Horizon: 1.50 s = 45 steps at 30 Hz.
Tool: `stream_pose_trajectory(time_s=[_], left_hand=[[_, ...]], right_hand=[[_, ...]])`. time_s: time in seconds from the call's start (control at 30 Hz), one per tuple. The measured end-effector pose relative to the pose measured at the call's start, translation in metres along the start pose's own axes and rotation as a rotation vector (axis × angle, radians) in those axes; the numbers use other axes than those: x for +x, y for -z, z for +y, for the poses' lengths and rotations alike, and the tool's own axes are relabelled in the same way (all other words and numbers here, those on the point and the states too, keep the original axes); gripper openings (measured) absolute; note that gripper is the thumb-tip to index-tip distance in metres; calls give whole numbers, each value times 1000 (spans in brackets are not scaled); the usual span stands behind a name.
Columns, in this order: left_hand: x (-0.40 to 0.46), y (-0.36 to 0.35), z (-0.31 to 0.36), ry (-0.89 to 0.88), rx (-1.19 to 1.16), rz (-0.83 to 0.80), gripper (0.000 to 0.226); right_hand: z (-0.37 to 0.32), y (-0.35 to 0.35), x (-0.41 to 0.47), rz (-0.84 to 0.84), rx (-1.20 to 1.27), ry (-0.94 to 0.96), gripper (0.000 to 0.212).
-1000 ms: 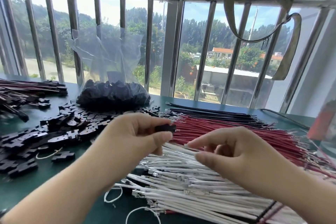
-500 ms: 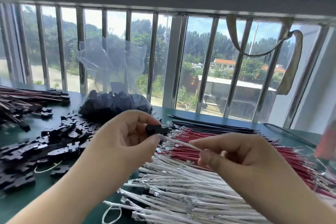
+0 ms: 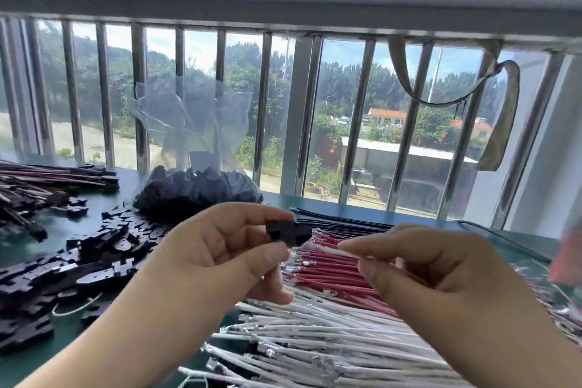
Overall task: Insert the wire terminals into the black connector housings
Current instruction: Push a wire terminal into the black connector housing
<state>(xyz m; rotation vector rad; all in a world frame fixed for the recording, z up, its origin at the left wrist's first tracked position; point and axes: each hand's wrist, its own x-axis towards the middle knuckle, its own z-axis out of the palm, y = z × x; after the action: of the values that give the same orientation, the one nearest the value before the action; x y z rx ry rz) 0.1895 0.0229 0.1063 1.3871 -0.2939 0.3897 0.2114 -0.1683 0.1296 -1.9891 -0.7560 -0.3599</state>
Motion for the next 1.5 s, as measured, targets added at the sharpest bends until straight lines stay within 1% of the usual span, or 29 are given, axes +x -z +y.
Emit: stream_pose_trajectory(time_s=[0.07,0.17,0.23,0.33,0.4,0.43,0.6,0.73,0.93,1.03,1.1,1.2,1.27,1.3,1.33,1.5], left_hand=[[-1,0,0,30,0,-37,32],[-1,-1,1,91,-9,-60,21],[-1,-2,1,126,-20,-45,23],[-3,-4,1,144,-39,-34,30],[-2,-4,2,138,-38,-47,29],[-2,-4,2,134,-22,-48,32],[1,-5,0,95,48,-7,42],[1,-4,0,86,94,-14,50],[-1,-4,3,63,118,-38,46],[-3,-3,5,57,130,-45,47],[-3,-2,4,55,109,-18,34],[-2,-1,1,35,89,15,15],[-3,-2,4,54,72,-7,21],[-4,-3,5,66,69,-15,41],[-4,-3,4,74,58,-16,33],[-3,-6,6,94,40,-2,30]], right_hand=[[1,3,1,28,-27,-3,10],[0,4,2,33,-125,17,24],[1,3,2,26,-206,43,28],[3,0,2,33,-251,72,17],[4,0,2,27,-269,79,15],[3,0,2,20,-274,77,16],[4,1,1,21,-271,41,21],[5,1,2,4,-282,18,24],[4,2,4,-22,-221,13,22],[3,2,4,-26,-212,9,35],[3,3,4,-16,-201,3,38],[1,3,3,-22,-164,11,30],[1,3,2,-29,-151,23,16],[1,3,1,-33,-151,34,11],[1,3,1,-36,-154,47,10],[-1,0,0,-33,-172,116,20]])
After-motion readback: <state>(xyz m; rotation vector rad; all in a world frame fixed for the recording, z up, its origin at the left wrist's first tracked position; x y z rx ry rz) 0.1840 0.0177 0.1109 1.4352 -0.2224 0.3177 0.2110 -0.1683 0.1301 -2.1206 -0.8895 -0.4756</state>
